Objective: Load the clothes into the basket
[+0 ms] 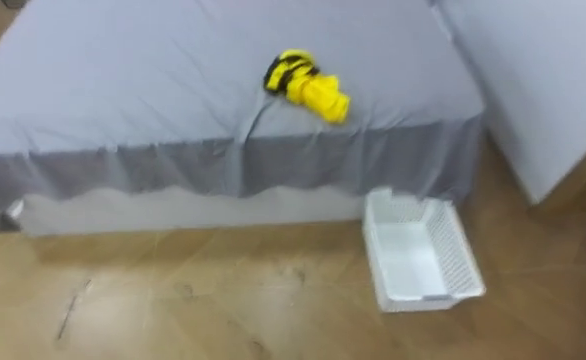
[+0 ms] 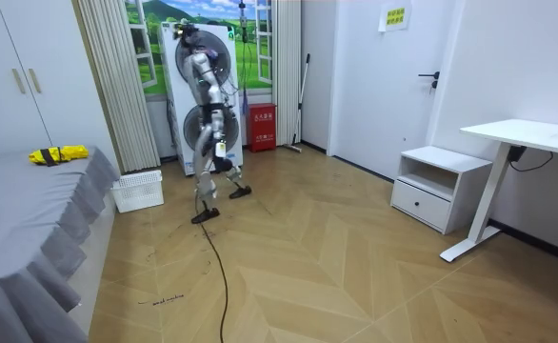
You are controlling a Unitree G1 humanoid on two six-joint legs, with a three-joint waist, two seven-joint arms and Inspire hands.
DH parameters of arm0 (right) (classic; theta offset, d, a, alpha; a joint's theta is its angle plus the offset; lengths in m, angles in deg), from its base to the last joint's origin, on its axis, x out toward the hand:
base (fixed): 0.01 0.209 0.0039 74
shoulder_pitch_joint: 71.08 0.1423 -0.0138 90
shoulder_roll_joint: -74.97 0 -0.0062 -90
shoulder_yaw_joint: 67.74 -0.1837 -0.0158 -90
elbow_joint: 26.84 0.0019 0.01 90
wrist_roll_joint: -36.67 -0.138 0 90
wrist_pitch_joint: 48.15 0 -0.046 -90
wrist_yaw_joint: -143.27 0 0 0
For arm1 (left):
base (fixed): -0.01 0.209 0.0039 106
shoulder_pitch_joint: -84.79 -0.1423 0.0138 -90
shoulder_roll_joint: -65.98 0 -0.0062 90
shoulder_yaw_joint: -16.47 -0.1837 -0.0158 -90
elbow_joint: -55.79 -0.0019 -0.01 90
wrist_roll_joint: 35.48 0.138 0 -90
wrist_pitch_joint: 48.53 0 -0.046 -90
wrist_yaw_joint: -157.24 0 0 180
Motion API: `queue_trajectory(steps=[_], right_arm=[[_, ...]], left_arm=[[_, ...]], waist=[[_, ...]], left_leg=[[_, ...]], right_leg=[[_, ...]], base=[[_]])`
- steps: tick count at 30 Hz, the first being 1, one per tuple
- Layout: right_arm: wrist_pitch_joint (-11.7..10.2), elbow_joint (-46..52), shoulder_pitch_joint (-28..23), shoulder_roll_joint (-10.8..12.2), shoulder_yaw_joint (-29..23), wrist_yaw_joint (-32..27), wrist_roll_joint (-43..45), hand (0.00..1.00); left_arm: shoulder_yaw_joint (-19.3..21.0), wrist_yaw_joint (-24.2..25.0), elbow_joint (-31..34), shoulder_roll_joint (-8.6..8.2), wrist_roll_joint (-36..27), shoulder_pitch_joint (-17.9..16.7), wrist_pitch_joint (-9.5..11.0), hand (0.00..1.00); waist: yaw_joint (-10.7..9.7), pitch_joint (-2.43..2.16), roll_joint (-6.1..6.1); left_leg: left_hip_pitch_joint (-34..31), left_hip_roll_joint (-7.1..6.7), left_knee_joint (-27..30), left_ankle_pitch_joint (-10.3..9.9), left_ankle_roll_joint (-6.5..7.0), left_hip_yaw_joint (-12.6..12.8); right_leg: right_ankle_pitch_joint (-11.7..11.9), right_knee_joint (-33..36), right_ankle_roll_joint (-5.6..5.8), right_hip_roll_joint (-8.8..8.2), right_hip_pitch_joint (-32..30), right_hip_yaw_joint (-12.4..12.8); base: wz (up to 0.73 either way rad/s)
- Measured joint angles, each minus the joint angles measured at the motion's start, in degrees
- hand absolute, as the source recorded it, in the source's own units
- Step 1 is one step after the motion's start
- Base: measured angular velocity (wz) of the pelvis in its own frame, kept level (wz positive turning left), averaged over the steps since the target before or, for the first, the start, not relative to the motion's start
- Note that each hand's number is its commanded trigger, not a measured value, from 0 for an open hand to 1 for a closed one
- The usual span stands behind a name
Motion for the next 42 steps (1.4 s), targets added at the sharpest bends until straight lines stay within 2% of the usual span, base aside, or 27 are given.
queue_trajectory(steps=[1,2,3,5,6,7,8,9,11,12,13,14,15,16,18,19,20,23,25,27,30,31,32,33,34,35,42], right_arm=[[-0.68,1.53,0.07,0.74,0.03,-0.15,0.19,0.00],[-1.14,2.35,0.17,1.08,0.02,-0.41,0.27,0.00],[-1.84,3.51,0.77,1.57,0.24,-1.09,0.06,0.00],[-2.22,6.02,1.25,1.45,0.59,-1.24,-0.10,0.00],[-2.26,6.61,1.71,1.65,0.59,-1.25,0.00,0.00],[-1.84,8.50,2.10,1.73,0.55,-1.04,0.16,0.00],[-1.57,12.12,1.98,1.70,0.59,-1.07,0.16,0.00],[-1.58,13.63,1.92,1.71,0.58,-1.07,0.11,0.00],[-1.39,18.26,2.26,1.81,1.12,-1.07,0.39,0.00],[-1.47,18.80,2.47,1.83,1.27,-1.06,0.37,0.00],[-1.53,19.97,2.55,1.80,1.32,-1.06,0.33,0.00],[-1.74,20.19,2.70,1.70,1.33,-1.05,0.36,0.00],[-1.99,20.23,2.96,1.71,1.26,-1.12,0.35,0.00],[-2.36,20.55,3.32,1.85,1.21,-1.09,0.10,0.00],[-2.97,22.30,4.56,1.99,1.15,-1.11,-0.14,0.00],[-3.94,23.62,5.91,2.04,1.56,-0.97,0.09,0.00],[-4.49,23.89,6.23,1.92,1.80,-0.95,0.10,0.00],[-4.61,29.93,4.98,1.44,1.75,-0.49,0.91,0.00],[-4.79,30.63,5.12,1.42,2.28,0.15,0.64,0.00],[-5.17,31.01,6.11,1.23,2.91,0.09,0.56,0.00],[-5.56,31.06,6.62,0.86,2.93,-0.36,0.26,0.00],[-5.54,31.28,6.68,0.50,2.92,-1.06,0.33,0.00],[-5.50,31.43,6.69,0.25,2.91,-1.32,0.38,0.00],[-5.28,31.90,6.43,0.10,2.96,-2.00,0.78,0.00],[-5.05,32.98,5.85,0.11,3.10,-2.40,1.30,0.00],[-5.06,34.47,5.60,-0.03,2.98,-2.48,2.24,0.00],[-6.13,35.68,7.24,-0.81,3.43,-3.76,5.76,0.00]], left_arm=[[-0.02,-0.06,-1.02,0.12,-0.02,-0.11,-0.13,0.00],[-0.17,-0.13,-1.17,0.12,-0.04,-0.16,-0.27,0.00],[-1.43,-0.32,-1.23,0.21,-0.05,-0.10,-0.50,0.00],[-4.13,-0.66,-0.88,0.23,0.61,0.86,-0.66,0.00],[-3.94,-0.88,-0.96,0.31,1.47,1.82,-0.87,0.00],[-3.88,-1.42,-0.80,0.16,3.35,3.18,-0.86,0.00],[-3.90,-1.59,-0.79,-0.24,4.95,4.17,-0.85,0.00],[-4.00,-1.52,-0.73,-0.36,5.68,4.55,-0.88,0.00],[-4.96,-1.04,0.20,-0.20,6.84,4.94,-0.85,0.00],[-5.40,-0.75,0.21,-0.01,6.84,5.07,-0.96,0.00],[-6.04,-0.25,0.21,0.13,6.85,5.11,-1.05,0.00],[-6.37,-0.01,0.11,0.05,6.89,5.03,-1.07,0.00],[-7.28,0.44,0.11,0.05,6.75,4.55,-1.23,0.00],[-7.87,0.95,0.29,0.20,6.77,3.85,-1.23,0.00],[-7.65,1.00,0.28,0.25,7.35,2.98,-1.23,0.00],[-6.91,1.12,0.20,0.23,7.99,2.15,-1.28,0.00],[-6.37,1.32,-0.03,0.09,8.23,1.42,-1.33,0.00],[-3.37,3.04,0.76,-0.08,8.28,-0.51,-1.24,0.00],[-2.74,3.08,0.93,0.24,7.94,-1.47,-1.21,0.00],[-2.77,3.15,1.02,0.30,7.63,-1.47,-1.21,0.00],[-2.66,3.16,1.49,0.30,6.82,-1.35,-1.26,0.00],[-2.53,3.17,1.98,0.31,6.41,-1.10,-1.02,0.00],[-2.54,3.17,2.15,0.30,6.29,-0.96,-0.81,0.00],[-2.32,3.29,2.34,0.38,6.12,-0.76,-0.54,0.00],[-2.19,3.31,2.11,0.31,6.17,-0.99,-0.37,0.00],[-2.33,3.32,1.67,0.39,6.76,-0.79,-0.36,0.00],[-3.66,3.50,0.76,0.34,7.19,0.00,-1.02,0.00]], waist=[[0.82,0.23,-0.50],[0.77,0.66,-1.07],[0.85,1.04,-0.17],[0.48,0.58,0.90],[0.67,0.90,0.60],[1.60,1.23,0.77],[2.12,1.04,1.64],[2.01,1.10,2.29],[1.85,1.41,3.57],[1.68,1.41,3.65],[1.59,1.27,3.40],[1.59,1.28,3.40],[0.83,0.88,3.72],[0.60,0.05,3.57],[2.89,-0.42,3.71],[3.85,-0.31,4.58],[3.59,-0.16,4.99],[1.32,0.39,5.34],[0.96,0.25,4.32],[0.33,0.47,3.49],[1.09,0.54,2.50],[1.90,0.57,2.35],[2.09,0.56,2.38],[2.27,0.38,2.21],[2.18,-0.28,2.06],[1.15,-0.42,1.69],[0.90,-0.16,1.72]], left_leg=[[2.80,0.15,1.29,-2.38,0.43,1.12],[4.11,0.21,2.15,-2.91,0.85,1.60],[7.18,0.41,2.64,-3.60,1.12,1.87],[16.50,-0.18,-6.06,-7.46,0.37,-0.17],[17.87,-0.33,-6.83,-7.66,0.38,-0.31],[20.60,-0.25,-8.90,-7.83,0.32,-0.30],[23.13,0.48,-10.94,-7.89,0.20,-1.01],[24.38,1.10,-11.84,-7.95,0.10,-1.45],[29.17,2.85,-15.22,-8.43,-0.78,-2.52],[30.37,3.04,-16.00,-8.55,-0.96,-3.03],[32.80,3.06,-18.02,-8.81,-1.43,-3.82],[34.32,3.14,-19.19,-9.00,-1.72,-4.14],[37.26,3.71,-20.52,-9.27,-2.22,-5.46],[38.26,4.34,-20.66,-9.82,-3.16,-6.20],[39.14,6.30,-19.98,-10.88,-5.02,-6.87],[39.95,7.83,-19.52,-11.36,-7.03,-7.47],[40.31,8.57,-18.91,-11.36,-8.10,-7.50],[39.85,11.34,-6.06,-7.85,-13.00,-3.88],[38.60,12.16,1.09,-4.11,-13.54,-3.35],[35.57,12.64,3.80,-5.90,-11.80,-3.40],[27.47,12.91,2.51,-10.73,-11.66,-3.98],[24.51,12.92,-0.70,-10.91,-11.53,-4.00],[23.20,13.00,-2.98,-10.70,-11.73,-4.01],[21.14,13.04,-5.60,-8.32,-9.65,-3.46],[22.39,12.05,-8.32,-6.90,-8.83,-3.39],[23.98,10.82,-10.79,-5.80,-8.33,-3.15],[25.49,8.51,-16.69,-3.54,-7.67,-3.30]], right_leg=[[2.76,3.20,0.96,-0.80,0.59,-1.57],[4.53,5.67,0.72,-0.96,0.77,-1.85],[9.21,12.09,0.57,-0.81,0.45,-2.01],[20.30,28.24,0.18,-1.09,-5.49,-4.79],[19.30,32.07,-0.21,-1.33,-7.42,-5.07],[15.05,37.76,-1.43,-0.58,-12.62,-5.48],[10.93,39.70,-3.19,1.24,-17.61,-7.57],[9.12,38.99,-3.88,2.52,-20.09,-8.20],[6.82,28.00,-4.66,7.74,-28.13,-10.98],[7.12,23.35,-4.85,8.73,-29.31,-11.34],[9.58,13.29,-5.72,9.77,-30.56,-12.00],[12.89,9.62,-6.36,10.14,-31.07,-12.39],[19.35,4.84,-7.18,10.29,-30.76,-13.81],[23.73,2.66,-9.23,10.78,-30.58,-14.54],[24.17,4.10,-11.25,12.85,-31.06,-16.14],[23.14,5.30,-13.31,13.83,-29.86,-19.65],[22.39,5.32,-14.02,14.29,-28.79,-20.89],[17.54,2.93,-13.21,15.47,-19.73,-21.73],[17.15,-1.64,-12.90,15.96,-14.30,-20.04],[16.97,-4.32,-12.57,15.95,-11.33,-18.56],[16.89,-6.00,-12.27,15.69,-9.24,-16.04],[16.76,-6.25,-11.84,15.46,-8.89,-14.80],[16.62,-6.22,-11.59,15.39,-8.78,-14.24],[16.20,-5.75,-10.87,14.89,-8.67,-13.11],[15.79,-5.09,-9.93,14.19,-8.88,-12.03],[15.69,-5.29,-9.45,13.39,-8.90,-11.88],[16.09,-5.64,-8.84,12.07,-10.54,-12.47]], base=[[-0.59],[-0.46],[-0.13],[-0.06],[-0.14],[-0.11],[-0.08],[0.00],[0.10],[0.33],[0.39],[0.62],[0.61],[0.47],[-0.33],[-0.51],[-0.11],[0.40],[0.08],[-0.06],[-0.29],[-0.51],[-0.48],[-0.40],[-0.28],[-0.15],[-0.06]])
